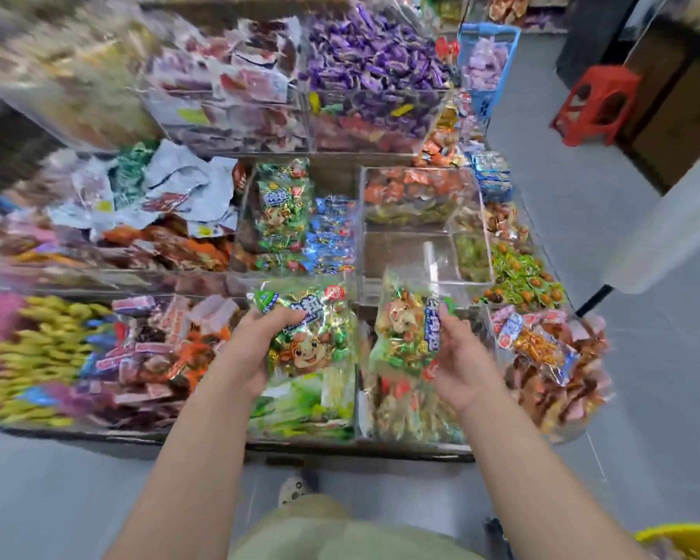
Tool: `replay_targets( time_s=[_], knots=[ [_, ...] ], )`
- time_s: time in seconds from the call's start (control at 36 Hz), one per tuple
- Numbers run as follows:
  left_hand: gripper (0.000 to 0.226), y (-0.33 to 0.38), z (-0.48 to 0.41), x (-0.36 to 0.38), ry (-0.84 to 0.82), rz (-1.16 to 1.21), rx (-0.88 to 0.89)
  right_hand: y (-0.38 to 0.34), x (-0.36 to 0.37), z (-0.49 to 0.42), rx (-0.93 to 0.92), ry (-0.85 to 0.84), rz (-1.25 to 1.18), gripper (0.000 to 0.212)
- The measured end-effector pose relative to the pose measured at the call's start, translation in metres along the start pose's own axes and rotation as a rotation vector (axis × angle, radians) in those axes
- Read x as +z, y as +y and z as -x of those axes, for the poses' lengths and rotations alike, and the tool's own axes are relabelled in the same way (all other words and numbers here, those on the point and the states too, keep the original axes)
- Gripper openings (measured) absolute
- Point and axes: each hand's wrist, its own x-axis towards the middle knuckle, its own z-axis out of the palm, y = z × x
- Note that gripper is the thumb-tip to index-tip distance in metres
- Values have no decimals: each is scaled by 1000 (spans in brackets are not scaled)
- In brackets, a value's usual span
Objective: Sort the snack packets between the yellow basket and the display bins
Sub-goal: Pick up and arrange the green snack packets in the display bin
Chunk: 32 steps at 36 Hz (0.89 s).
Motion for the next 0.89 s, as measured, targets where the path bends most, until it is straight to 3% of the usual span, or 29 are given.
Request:
replay_targets(
  time_s=[0.08,0.19,0.28,0.33,0.39,0.42,0.47,0.56,0.64,0.69,0.75,0.83,0.89],
  knots=[
    [86,25,-24,-35,-10,-14,-2,18,34,-32,87,42,-62,37],
    [66,57,-54,-73,-58,-9,33,39,61,-68,199,158,-218,30],
    [109,78,-80,-98,-80,-34,4,52,76,-88,230,134,-373,32],
    [92,90,-97,-110,-106,-41,-12,57,82,-103,187,159,-339,37],
    [48,100,-112,-118,-111,-55,29,58,88,-116,171,190,-216,43],
    [36,104,-120,-122,-89,-53,41,57,92,-123,173,197,-159,44],
    [35,113,-132,-128,-64,-57,37,52,97,-136,172,223,-13,40],
    [65,126,-145,-135,-37,-76,16,37,105,-161,109,231,299,63],
    [78,138,-156,-137,-10,-54,22,19,109,-190,27,255,698,90],
    [90,143,-164,-138,14,-38,7,4,115,-207,-60,319,1084,84],
    [96,148,-171,-140,12,-17,13,-12,126,-225,-125,296,1322,75],
    [102,156,-180,-143,11,3,23,-27,150,-256,-198,118,1678,50],
    [117,159,-189,-146,22,-11,25,-30,165,-281,-228,24,1839,47]
  ],
)
